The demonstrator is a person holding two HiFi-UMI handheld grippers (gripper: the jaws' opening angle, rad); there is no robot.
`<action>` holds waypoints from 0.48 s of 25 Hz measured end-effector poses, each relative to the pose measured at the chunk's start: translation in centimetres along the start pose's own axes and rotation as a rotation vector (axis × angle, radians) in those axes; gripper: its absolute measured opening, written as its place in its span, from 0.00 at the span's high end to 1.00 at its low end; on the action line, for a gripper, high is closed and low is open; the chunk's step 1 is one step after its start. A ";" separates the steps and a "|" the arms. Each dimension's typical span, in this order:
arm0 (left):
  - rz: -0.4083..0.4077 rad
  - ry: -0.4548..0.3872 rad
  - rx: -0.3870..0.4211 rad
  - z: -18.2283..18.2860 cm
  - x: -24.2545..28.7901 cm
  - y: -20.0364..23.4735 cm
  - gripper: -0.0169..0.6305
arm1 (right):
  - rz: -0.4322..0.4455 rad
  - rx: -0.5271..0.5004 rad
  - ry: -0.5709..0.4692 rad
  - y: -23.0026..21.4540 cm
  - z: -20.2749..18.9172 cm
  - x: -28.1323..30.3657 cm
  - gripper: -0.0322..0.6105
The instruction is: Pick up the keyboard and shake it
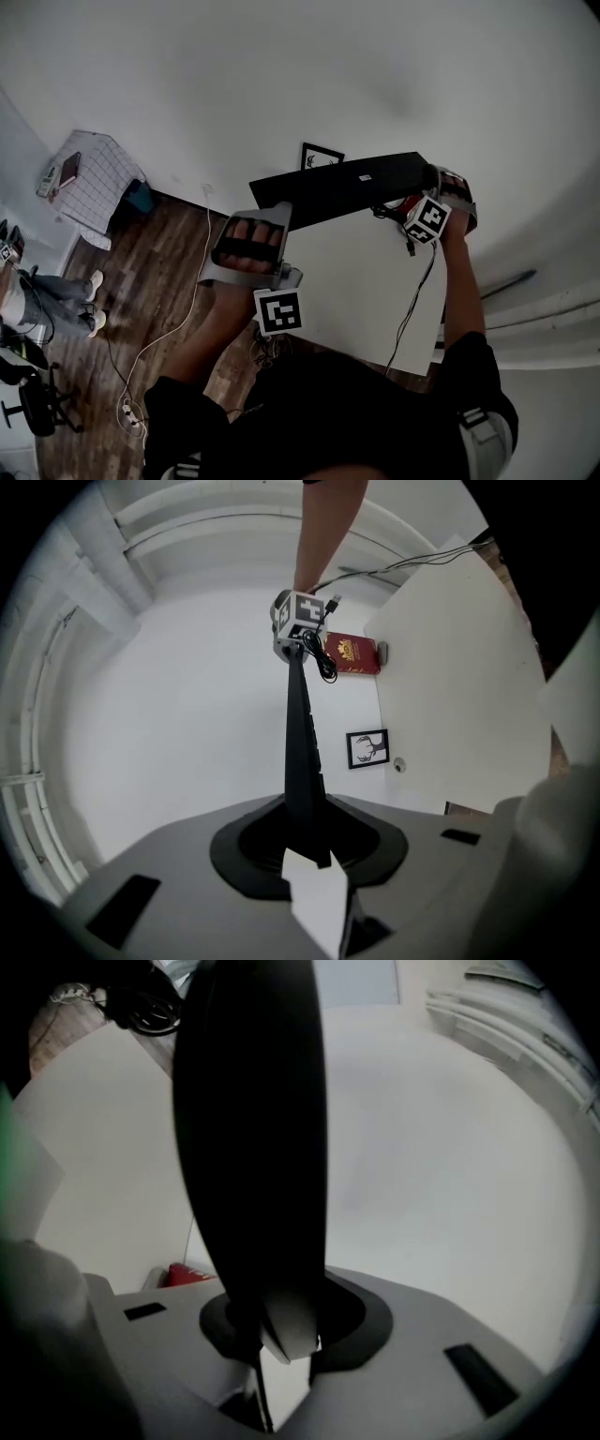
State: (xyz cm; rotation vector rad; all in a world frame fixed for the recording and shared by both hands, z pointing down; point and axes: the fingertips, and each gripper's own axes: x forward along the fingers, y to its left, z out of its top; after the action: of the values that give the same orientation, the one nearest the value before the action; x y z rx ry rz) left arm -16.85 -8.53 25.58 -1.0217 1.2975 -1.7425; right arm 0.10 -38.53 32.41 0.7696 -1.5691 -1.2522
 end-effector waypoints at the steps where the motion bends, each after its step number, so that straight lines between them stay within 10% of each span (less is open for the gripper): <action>1: 0.004 0.005 0.005 -0.1 -0.8 0.1 0.83 | -0.001 0.006 -0.017 -0.1 0.9 0.3 0.81; 12: 0.046 0.144 -0.040 -4.9 -5.3 1.0 0.83 | -0.016 0.013 -0.216 -2.0 11.9 1.0 0.81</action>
State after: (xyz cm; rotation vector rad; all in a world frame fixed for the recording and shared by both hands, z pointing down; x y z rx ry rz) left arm -18.89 -2.08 22.86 -0.8946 1.4391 -1.7885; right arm -11.57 -35.70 30.51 0.6734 -1.7478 -1.3752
